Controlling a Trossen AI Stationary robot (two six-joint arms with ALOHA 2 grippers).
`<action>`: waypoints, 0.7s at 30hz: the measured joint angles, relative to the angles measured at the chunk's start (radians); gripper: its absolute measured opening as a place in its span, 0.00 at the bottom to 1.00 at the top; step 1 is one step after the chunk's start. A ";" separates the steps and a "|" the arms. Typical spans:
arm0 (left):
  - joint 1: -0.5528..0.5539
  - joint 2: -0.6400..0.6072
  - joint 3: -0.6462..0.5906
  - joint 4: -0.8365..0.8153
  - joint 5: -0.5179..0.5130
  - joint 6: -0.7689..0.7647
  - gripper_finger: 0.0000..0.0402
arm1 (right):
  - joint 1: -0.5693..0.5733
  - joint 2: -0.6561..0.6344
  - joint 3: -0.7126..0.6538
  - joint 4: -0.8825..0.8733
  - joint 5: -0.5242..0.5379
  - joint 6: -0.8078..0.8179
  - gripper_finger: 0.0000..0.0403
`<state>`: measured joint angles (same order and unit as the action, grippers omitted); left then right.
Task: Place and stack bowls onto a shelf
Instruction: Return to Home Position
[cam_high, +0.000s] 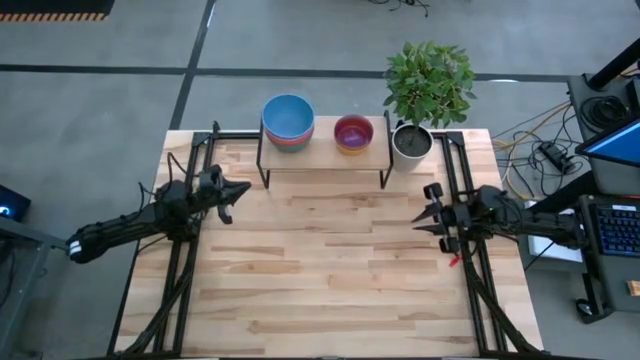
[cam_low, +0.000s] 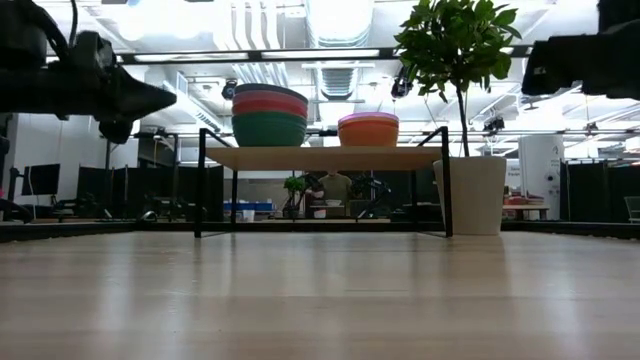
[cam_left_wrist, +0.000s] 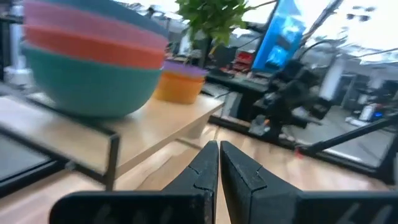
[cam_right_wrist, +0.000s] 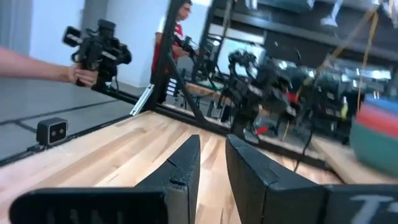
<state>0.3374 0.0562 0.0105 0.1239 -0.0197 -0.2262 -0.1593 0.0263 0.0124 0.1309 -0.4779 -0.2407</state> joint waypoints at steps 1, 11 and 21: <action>0.000 -0.001 0.000 0.013 0.016 0.000 0.00 | 0.000 0.001 0.000 -0.008 0.013 0.021 0.17; 0.000 0.004 0.000 0.015 0.037 -0.020 0.00 | 0.000 0.029 0.000 -0.022 0.043 0.113 0.17; 0.000 0.009 0.001 0.017 0.037 -0.019 0.00 | 0.000 0.029 -0.001 -0.022 0.044 0.111 0.17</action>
<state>0.3370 0.0648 0.0113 0.1410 0.0170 -0.2455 -0.1596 0.0555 0.0116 0.1085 -0.4340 -0.1299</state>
